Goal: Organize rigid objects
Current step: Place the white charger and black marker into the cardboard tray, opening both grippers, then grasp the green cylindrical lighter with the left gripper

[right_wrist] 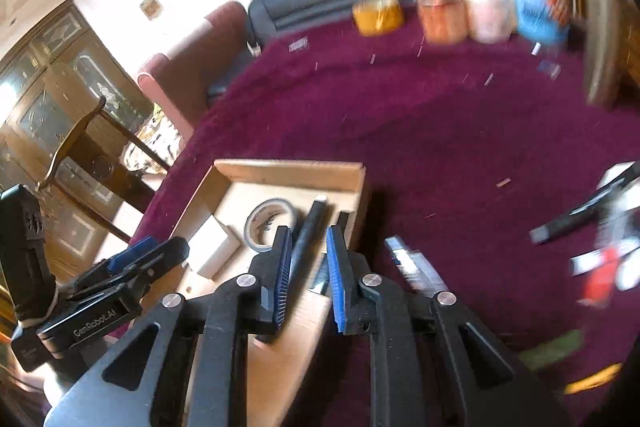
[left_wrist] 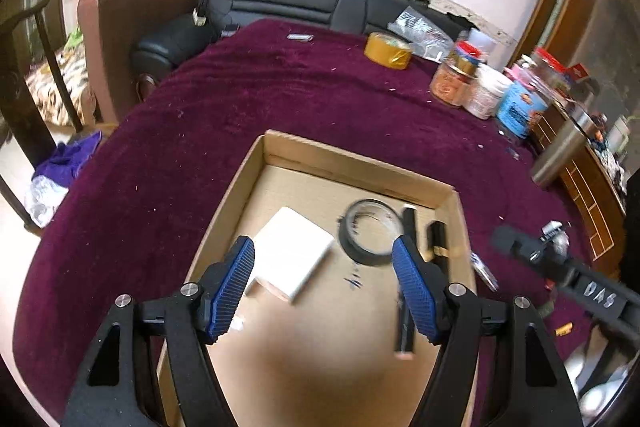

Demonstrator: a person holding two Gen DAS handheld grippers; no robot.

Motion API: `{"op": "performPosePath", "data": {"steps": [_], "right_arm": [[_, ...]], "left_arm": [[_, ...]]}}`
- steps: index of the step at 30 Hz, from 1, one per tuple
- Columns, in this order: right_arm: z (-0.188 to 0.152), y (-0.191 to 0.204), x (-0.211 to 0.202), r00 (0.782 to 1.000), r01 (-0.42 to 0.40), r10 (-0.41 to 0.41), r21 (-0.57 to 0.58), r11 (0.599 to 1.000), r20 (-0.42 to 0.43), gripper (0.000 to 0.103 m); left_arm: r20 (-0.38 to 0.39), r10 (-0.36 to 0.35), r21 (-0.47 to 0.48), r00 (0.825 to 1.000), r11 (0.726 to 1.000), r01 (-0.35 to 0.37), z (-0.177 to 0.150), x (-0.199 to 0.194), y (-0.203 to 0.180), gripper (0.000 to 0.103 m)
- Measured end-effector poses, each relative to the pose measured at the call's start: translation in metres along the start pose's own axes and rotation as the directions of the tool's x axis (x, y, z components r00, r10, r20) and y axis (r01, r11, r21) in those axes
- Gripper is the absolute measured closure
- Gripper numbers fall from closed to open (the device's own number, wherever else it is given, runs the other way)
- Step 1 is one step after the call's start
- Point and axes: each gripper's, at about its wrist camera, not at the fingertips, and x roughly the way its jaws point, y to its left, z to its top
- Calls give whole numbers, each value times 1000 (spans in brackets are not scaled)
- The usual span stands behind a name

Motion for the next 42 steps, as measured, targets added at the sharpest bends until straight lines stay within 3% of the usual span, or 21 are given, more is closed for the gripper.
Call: {"op": "performPosePath", "data": {"steps": [2,4,6,7,8,12,16,18,21,28,35,38,40,42], "right_arm": [[-8,-2,-37,991,80,-71,-72,994,117,44],[-18,-10,-69,956,198,-165,-117,973,241,18],[-31,-24,-93,893,323,-258,-127,938,369,15],[-36,-38,-100,876,345,-274,-120,931,397,15],[-36,-51,-103,874,351,-287,-102,931,392,15],[-35,-143,-99,925,282,-308,140,949,222,16],[-49,-209,-95,913,313,-371,289,905,172,16],[-57,-232,-94,918,297,-365,339,893,158,16],[-62,-251,-90,940,243,-317,410,879,123,16],[-65,-255,-86,958,190,-260,410,892,121,16],[-69,-262,-84,967,164,-232,441,882,105,16],[-69,-262,-82,968,169,-234,443,881,95,16],[-69,-263,-81,968,172,-234,444,879,88,16],[-69,-264,-80,969,173,-234,446,878,85,16]], "left_arm": [[13,-1,34,1000,999,1,-5,-9,-15,37],[21,-14,76,1000,997,12,-10,-18,-33,37],[28,-34,123,999,992,30,-17,-26,-54,36],[30,-49,149,998,988,44,-22,-30,-67,35],[29,-63,169,998,984,57,-25,-32,-76,34],[-11,-122,235,992,964,122,-45,-33,-120,28],[-90,-151,313,984,934,172,-70,-21,-162,28],[-109,-137,362,985,917,168,-81,-16,-181,28],[-129,-111,421,985,894,155,-91,-4,-205,28],[-163,-84,475,983,867,153,-88,39,-242,28],[-129,-25,634,991,766,102,-103,61,-266,30],[-159,-51,640,986,755,142,-104,65,-268,48],[-207,-96,616,974,761,206,-104,63,-267,76],[-203,-95,621,975,757,203,-109,57,-269,81]]}}
